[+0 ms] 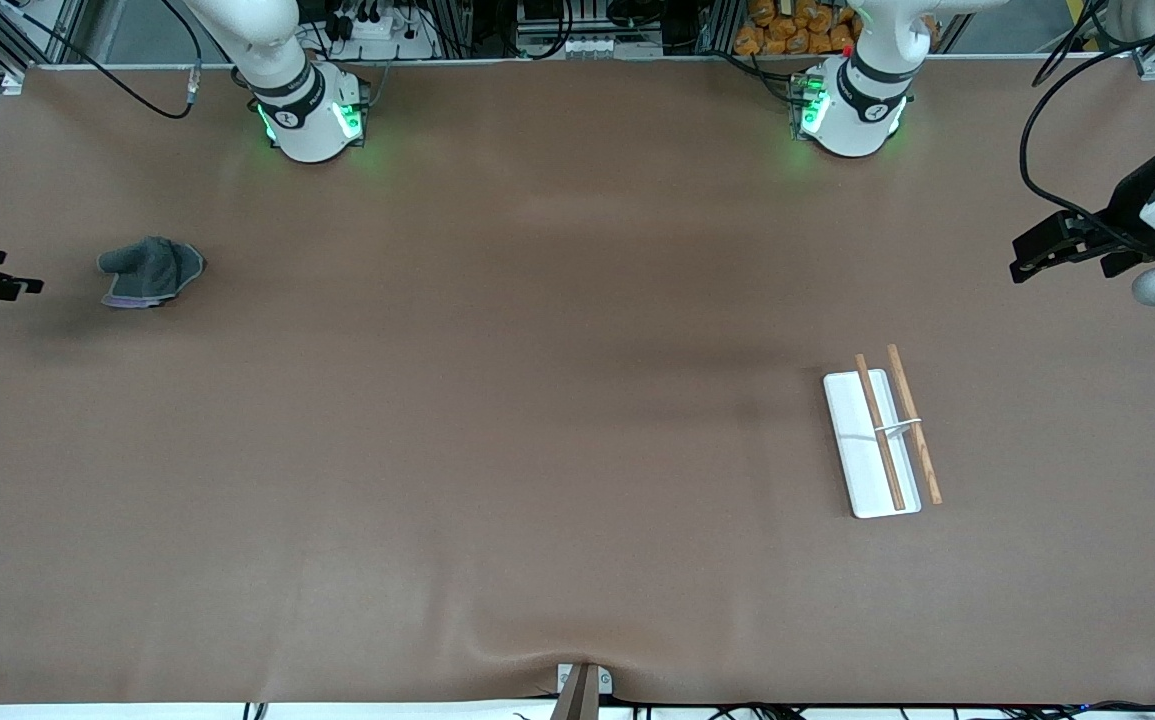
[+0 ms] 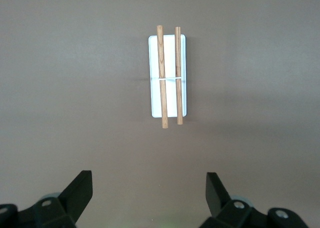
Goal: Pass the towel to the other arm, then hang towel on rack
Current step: 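Lower the right gripper onto the grey towel and grasp it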
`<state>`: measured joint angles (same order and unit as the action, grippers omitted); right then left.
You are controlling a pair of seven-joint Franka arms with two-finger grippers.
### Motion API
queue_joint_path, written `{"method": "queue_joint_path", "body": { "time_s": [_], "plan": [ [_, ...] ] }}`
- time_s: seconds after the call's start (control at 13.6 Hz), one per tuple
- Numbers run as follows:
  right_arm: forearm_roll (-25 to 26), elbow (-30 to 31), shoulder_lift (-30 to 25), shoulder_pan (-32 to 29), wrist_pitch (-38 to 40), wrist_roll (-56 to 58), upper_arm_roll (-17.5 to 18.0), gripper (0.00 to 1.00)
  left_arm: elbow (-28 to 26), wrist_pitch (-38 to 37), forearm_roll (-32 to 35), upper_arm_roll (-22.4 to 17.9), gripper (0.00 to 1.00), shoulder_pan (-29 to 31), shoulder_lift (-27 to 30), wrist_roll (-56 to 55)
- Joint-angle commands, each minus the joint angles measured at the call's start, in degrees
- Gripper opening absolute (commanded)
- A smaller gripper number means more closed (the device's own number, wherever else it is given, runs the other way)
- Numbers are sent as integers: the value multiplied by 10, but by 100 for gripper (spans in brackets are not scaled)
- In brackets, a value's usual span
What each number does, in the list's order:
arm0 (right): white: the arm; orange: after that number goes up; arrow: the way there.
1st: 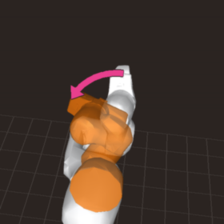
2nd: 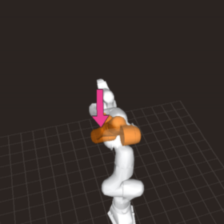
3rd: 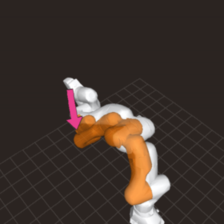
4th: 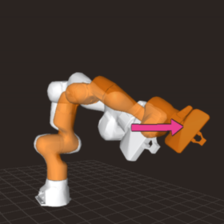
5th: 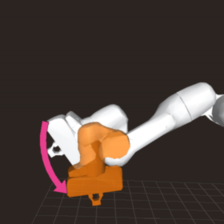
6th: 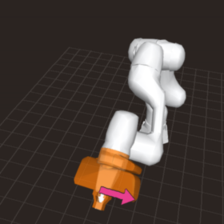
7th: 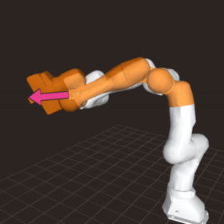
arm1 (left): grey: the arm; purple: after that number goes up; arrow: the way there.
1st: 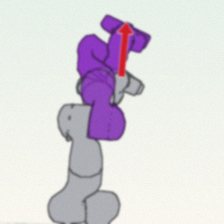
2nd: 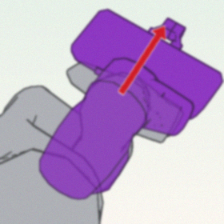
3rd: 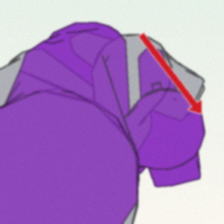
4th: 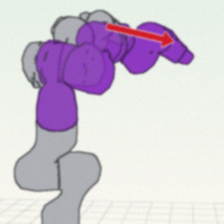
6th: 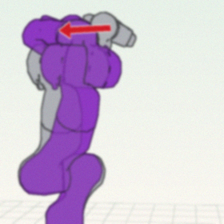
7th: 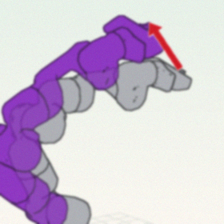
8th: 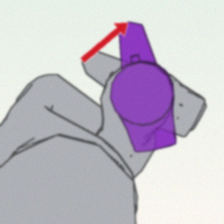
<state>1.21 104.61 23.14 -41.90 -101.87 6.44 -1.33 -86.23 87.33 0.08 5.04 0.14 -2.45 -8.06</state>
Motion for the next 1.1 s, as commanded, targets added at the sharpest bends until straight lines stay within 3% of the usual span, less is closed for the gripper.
{"method": "queue_joint_path", "body": {
  "time_s": [0.0,0.51,0.66,1.03],
  "plan": [
    [-13,63,-18,-32,-50,5,12,100,5,-3,-8,1,100,5,2,11],
    [-39,169,-10,-50,-154,5,12,86,5,-4,-8,1,100,4,4,11],
    [-39,192,-11,-55,-179,5,12,76,4,-5,-8,1,100,5,6,11],
    [-39,186,-18,-49,-151,9,15,0,4,-7,-8,-2,100,5,7,10]
  ]
}}
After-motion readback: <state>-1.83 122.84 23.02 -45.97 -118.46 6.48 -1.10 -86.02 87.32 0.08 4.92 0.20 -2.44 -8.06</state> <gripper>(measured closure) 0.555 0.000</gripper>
